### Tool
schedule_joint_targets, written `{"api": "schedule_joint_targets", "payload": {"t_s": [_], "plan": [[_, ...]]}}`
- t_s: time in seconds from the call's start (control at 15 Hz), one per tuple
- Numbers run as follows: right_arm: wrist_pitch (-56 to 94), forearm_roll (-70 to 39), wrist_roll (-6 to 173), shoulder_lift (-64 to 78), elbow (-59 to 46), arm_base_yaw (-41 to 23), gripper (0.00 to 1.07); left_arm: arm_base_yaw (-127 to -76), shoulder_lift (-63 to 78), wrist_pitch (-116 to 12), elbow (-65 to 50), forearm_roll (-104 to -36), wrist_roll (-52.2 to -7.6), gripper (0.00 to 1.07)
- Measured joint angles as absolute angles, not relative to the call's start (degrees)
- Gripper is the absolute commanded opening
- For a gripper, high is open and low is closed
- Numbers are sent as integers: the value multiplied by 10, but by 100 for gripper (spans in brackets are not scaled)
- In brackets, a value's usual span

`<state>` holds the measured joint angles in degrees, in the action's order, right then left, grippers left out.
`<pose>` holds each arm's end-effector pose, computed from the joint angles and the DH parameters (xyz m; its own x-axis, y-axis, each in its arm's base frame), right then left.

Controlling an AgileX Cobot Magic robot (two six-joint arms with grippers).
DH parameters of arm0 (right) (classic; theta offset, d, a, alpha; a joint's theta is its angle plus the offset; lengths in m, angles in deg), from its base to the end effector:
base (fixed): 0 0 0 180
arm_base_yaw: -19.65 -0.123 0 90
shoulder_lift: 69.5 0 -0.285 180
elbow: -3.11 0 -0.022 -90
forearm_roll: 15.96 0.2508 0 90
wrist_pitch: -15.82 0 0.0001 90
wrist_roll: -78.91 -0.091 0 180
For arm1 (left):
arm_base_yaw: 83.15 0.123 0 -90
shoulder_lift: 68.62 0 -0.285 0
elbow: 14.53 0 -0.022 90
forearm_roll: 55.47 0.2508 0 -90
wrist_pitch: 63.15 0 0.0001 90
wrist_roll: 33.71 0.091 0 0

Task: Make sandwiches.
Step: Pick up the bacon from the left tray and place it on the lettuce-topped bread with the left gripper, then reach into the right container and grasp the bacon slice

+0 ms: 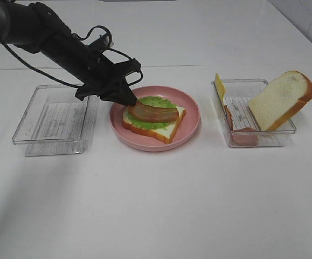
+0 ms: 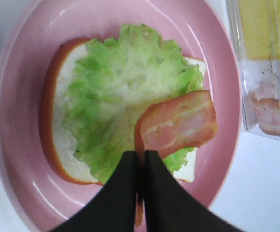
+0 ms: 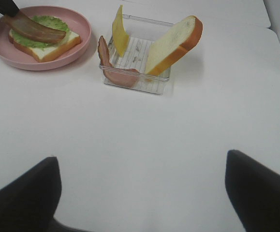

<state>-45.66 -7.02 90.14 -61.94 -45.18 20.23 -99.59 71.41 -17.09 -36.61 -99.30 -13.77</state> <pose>-0.0069 0.0125 0.2784 -0.4377 -0.1152 -0.8917 -0.1656 0.9851 -0.0459 0.4512 -0.1805 0.1366 -0.9494 0.0657 -0.3070 0.2305 0.8099 -0.5394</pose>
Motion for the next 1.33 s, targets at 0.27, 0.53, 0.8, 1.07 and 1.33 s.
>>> {"api": "schedule_joint_targets", "payload": {"t_s": [0.27,0.53,0.8,1.07,1.33], "plan": [[-457,-70,901,-619,-452,202,82,-996,713,-175,-379,-993,-148,14],[-457,-70,901,-619,-452,202,82,-996,713,-175,-379,-987,-159,71],[-457,-70,901,-619,-452,202,82,-996,658,-197,-379,-923,-148,91],[-457,-70,901,-619,-452,202,82,-996,565,-138,-379,-741,-180,91],[-457,-70,901,-619,-452,202,82,-996,432,3,-379,-596,-255,91]]}}
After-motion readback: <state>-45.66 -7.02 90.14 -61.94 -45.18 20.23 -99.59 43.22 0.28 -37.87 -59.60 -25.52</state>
